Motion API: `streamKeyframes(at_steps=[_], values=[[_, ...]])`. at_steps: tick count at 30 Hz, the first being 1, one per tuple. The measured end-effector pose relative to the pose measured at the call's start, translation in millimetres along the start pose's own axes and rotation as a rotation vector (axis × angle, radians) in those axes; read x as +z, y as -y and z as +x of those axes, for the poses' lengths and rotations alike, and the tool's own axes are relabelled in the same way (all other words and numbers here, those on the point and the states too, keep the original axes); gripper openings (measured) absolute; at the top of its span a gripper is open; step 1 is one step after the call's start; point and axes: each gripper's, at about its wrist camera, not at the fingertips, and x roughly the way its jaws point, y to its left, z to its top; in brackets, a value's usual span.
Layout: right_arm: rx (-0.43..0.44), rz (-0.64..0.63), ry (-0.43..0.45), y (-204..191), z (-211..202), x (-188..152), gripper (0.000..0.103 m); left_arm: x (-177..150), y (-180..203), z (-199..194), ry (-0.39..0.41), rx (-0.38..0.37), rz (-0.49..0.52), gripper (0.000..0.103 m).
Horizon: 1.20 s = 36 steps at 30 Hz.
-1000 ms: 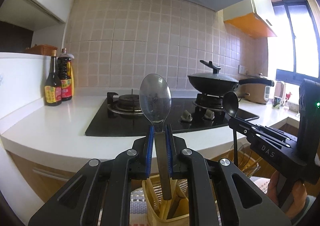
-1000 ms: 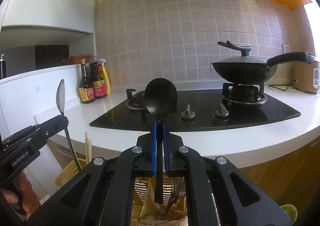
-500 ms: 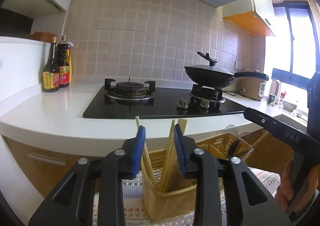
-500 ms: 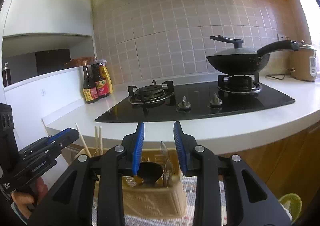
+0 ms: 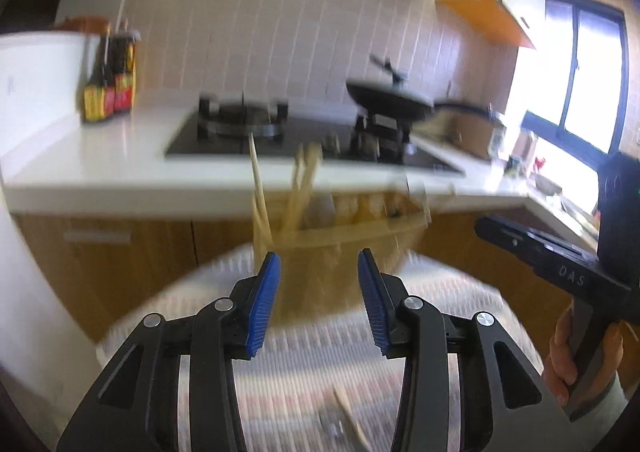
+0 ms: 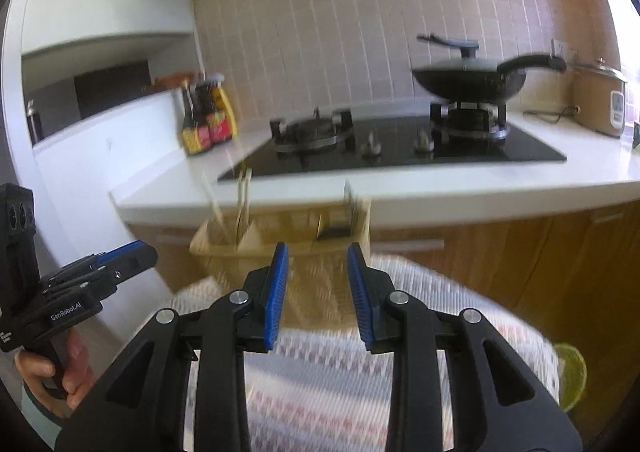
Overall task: Organize utensils
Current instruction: 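Open both tools and withdraw them from the basket, then grasp a clear spoon with the left tool while the right tool grasps the cream wooden spatula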
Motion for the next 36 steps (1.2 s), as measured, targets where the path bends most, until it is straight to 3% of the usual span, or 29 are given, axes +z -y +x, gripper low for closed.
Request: streamKeyframes(at_steps=[7, 12, 15, 21, 29, 36], values=[[0.030, 0.041, -0.175, -9.3, 11.9, -57.3, 0.028, -63.8, 1.8, 12.4, -0.249, -0.005, -0.052, 0.039], [0.035, 0.086, -0.245, -8.2, 16.6, -84.0, 0.028, -103.5, -7.5, 35.6, -0.422, -0.044, -0.166, 0.038], [0.030, 0.104, -0.267, -5.7, 15.1, -93.1, 0.028, -119.4, -10.5, 49.6, -0.514, -0.030, -0.204, 0.037], [0.025, 0.149, -0.288, 5.6, 13.8, -98.2, 0.028, -120.9, 2.1, 57.5, -0.509, 0.016, -0.174, 0.037], [0.040, 0.169, -0.309, 12.0, 16.8, -103.9, 0.028, -120.7, 39.4, 74.2, -0.492, 0.167, -0.019, 0.036], [0.045, 0.160, -0.332, 6.8, 20.1, -105.7, 0.028, -119.6, 38.3, 72.9, -0.517, 0.133, 0.020, 0.009]])
